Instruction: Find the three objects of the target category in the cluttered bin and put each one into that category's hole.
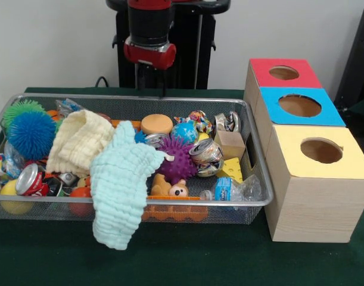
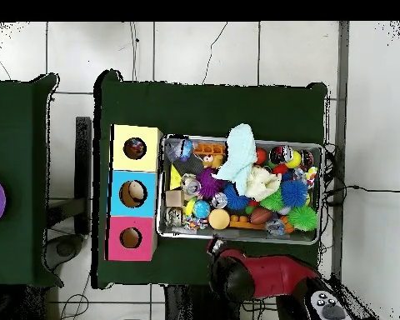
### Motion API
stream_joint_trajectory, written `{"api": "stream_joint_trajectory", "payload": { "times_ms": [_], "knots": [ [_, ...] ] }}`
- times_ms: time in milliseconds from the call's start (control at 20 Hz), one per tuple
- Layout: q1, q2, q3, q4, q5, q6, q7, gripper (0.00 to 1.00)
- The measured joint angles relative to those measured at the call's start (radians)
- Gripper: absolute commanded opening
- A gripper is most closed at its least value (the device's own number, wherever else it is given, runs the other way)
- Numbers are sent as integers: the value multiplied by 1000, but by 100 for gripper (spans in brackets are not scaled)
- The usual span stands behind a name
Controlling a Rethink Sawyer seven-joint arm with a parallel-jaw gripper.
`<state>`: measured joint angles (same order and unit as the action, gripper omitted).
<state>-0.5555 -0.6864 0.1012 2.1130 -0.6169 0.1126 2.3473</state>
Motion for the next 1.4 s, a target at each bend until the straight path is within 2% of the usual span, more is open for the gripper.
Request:
{"api": "stream_joint_trajectory", "payload": {
  "times_ms": [250,450,800,900,1100,1150,1400],
  "knots": [
    [34,1,-33,52,-1,-42,0,100],
    [32,14,-50,82,-17,-75,0,100],
    [35,44,-75,92,-73,-94,0,100],
    [99,77,-130,92,-88,-163,0,100],
    [198,118,-190,92,-88,-283,0,100],
    [252,138,-211,92,-86,-350,0,100],
    [336,163,-235,97,-53,-428,0,100]
  ]
}}
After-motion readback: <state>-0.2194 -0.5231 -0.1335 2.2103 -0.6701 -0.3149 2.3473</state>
